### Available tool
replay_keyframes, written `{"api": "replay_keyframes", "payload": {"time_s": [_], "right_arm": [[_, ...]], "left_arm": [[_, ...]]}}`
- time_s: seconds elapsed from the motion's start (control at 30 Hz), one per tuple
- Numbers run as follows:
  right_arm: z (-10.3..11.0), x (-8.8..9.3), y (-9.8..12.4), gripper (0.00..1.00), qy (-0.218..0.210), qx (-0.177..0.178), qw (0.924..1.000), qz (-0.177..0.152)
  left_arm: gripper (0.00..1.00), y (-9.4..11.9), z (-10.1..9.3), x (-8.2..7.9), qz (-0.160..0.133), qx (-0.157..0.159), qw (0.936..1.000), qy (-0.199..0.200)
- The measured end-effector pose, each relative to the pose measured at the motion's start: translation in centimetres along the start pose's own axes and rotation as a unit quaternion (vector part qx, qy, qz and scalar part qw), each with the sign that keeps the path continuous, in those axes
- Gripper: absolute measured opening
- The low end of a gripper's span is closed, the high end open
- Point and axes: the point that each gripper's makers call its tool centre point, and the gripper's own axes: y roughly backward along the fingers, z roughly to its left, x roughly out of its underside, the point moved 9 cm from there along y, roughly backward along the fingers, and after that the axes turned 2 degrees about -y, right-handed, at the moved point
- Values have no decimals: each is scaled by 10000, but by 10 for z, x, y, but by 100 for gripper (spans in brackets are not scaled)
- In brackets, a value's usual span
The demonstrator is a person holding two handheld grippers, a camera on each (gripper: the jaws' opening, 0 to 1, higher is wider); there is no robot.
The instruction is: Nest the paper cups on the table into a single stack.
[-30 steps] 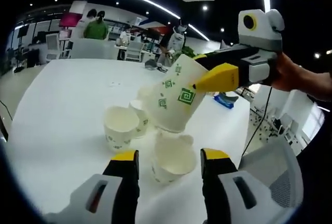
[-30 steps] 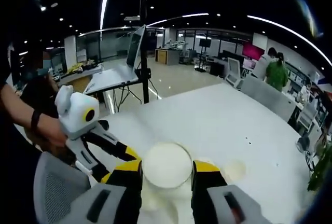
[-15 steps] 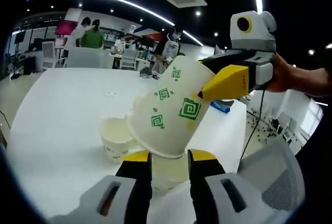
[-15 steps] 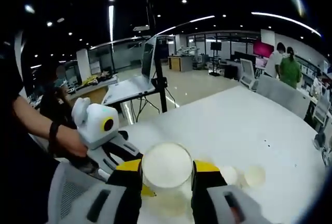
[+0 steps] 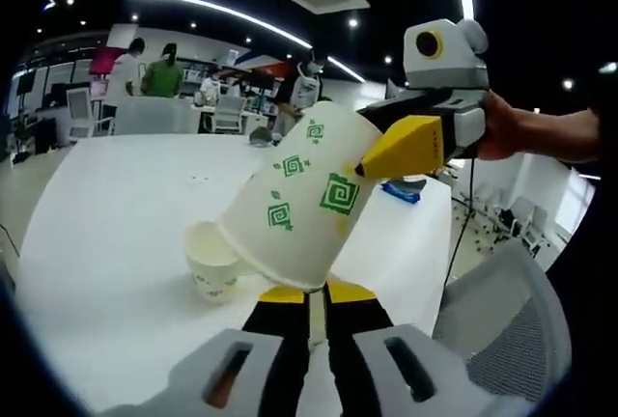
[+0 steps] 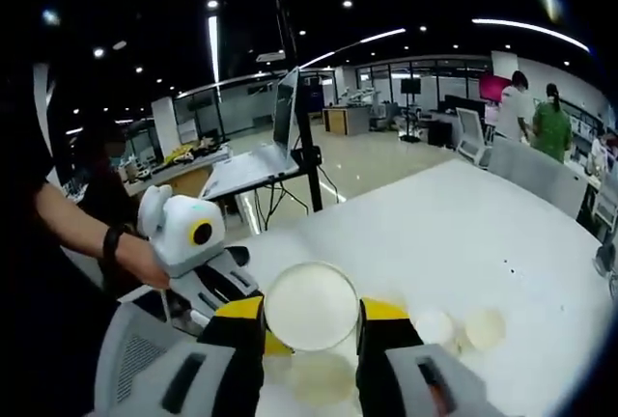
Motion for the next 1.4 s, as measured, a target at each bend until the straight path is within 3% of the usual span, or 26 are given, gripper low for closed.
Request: {"api": "replay_keyframes", "payload": {"time_s": [0.17,0.3,0.47,1.0,1.4], "right_arm": [[2,2,0,35,-70,-64,10000,-8],[2,4,1,35,-186,-95,9998,-38],[0,5,0,35,-300,-119,9994,-104],[3,9,2,36,-521,-302,9980,-175],[0,14,-2,38,-337,-188,9993,-23]], "left_arm": [[2,2,1,3,-3,55,9999,104],[8,6,-3,1,-260,80,9986,455],[6,12,1,-2,-489,16,9963,700],[1,17,-1,-5,-468,45,9970,610],[0,17,-5,-4,-355,111,9978,549]]}}
